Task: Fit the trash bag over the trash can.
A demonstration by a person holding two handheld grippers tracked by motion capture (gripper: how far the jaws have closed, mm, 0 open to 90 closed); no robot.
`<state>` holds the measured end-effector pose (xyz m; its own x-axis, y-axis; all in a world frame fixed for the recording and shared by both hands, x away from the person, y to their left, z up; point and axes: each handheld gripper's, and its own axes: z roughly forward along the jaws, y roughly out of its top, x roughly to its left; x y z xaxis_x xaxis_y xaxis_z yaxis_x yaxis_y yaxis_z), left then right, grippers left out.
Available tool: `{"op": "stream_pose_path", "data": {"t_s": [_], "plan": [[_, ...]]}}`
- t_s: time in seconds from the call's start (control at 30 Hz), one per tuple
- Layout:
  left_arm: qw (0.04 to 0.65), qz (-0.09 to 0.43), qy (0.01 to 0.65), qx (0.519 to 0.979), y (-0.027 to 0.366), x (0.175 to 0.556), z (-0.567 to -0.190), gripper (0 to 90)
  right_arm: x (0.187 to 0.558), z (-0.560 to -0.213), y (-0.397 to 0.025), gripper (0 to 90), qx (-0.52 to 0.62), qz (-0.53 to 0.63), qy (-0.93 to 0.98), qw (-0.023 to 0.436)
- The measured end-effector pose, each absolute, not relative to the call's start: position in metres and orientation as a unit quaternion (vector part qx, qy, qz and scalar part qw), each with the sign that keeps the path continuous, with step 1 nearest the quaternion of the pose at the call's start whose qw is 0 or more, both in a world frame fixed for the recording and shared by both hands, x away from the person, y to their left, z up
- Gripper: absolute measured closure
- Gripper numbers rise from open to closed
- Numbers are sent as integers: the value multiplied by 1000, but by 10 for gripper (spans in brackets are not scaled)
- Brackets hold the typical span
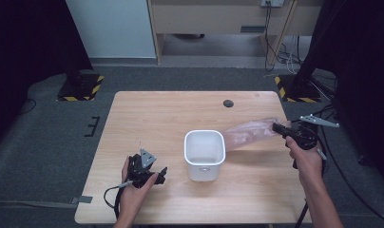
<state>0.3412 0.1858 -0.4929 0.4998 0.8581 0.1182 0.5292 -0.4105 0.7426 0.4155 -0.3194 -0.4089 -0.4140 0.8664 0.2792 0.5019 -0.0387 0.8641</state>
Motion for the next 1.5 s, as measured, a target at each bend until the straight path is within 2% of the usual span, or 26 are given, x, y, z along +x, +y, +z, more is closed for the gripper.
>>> {"op": "stream_pose_path", "data": {"t_s": [0.67,1.5], "plan": [[324,249,430,805,184,342,-494,69,404,-379,-324,891,506,551,634,196],[323,248,430,806,183,342,-495,68,402,-374,-309,891,499,558,627,217]]}}
